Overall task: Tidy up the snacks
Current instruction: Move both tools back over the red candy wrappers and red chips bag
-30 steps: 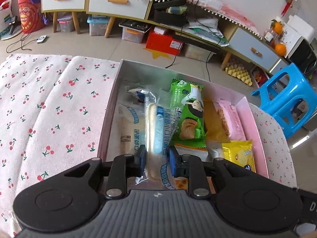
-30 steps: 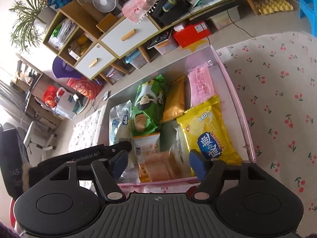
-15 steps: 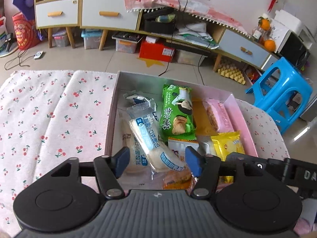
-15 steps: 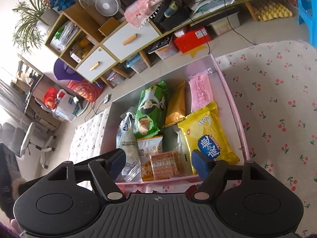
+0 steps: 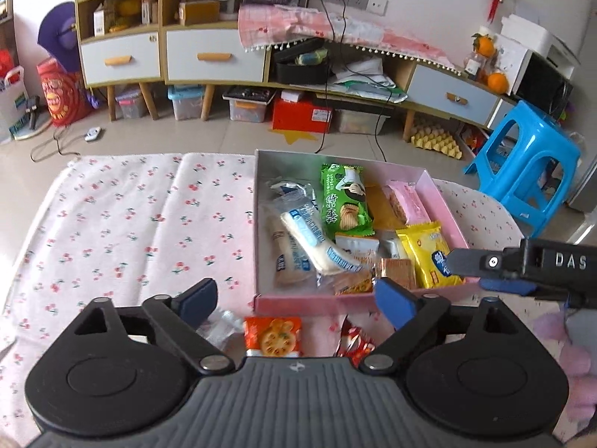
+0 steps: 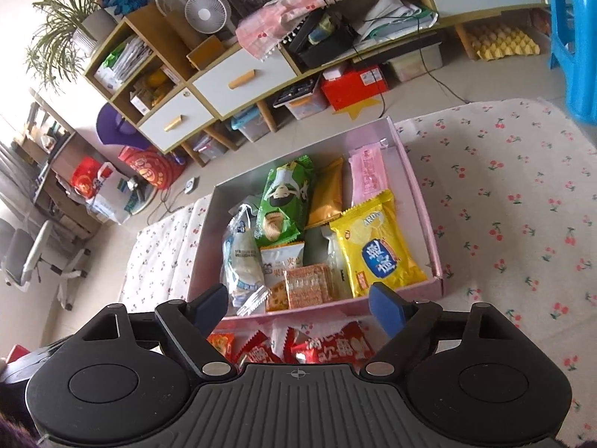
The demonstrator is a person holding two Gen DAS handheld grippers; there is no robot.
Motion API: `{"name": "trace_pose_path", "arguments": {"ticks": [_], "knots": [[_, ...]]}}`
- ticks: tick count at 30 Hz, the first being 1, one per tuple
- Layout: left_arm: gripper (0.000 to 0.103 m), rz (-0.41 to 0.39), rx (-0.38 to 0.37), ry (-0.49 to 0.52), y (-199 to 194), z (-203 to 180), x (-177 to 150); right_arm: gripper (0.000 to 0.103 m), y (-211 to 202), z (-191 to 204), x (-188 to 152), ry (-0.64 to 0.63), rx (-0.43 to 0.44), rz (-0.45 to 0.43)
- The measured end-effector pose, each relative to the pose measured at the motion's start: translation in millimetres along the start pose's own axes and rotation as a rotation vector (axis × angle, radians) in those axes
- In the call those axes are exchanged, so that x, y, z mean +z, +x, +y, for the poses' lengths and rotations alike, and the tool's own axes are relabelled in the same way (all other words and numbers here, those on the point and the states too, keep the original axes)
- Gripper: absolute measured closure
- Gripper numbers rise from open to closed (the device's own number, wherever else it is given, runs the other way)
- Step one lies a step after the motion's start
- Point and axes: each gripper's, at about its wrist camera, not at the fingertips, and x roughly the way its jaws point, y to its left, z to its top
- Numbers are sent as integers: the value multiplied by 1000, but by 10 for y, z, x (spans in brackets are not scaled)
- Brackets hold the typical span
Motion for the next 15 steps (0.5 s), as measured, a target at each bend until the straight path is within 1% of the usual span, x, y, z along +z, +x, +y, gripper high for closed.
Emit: {"name": "trace_pose_path", "arguments": {"ticks": [3, 8, 15], "knots": [[5, -3, 11, -1, -61, 23, -50, 15, -82, 23, -30, -1, -15, -6], [1, 4, 22, -4, -127, 18, -193, 14, -178, 63, -117, -19, -40, -5], [1, 7, 33, 17, -55, -64, -401, 14, -171, 28, -338, -48, -62, -13]]}}
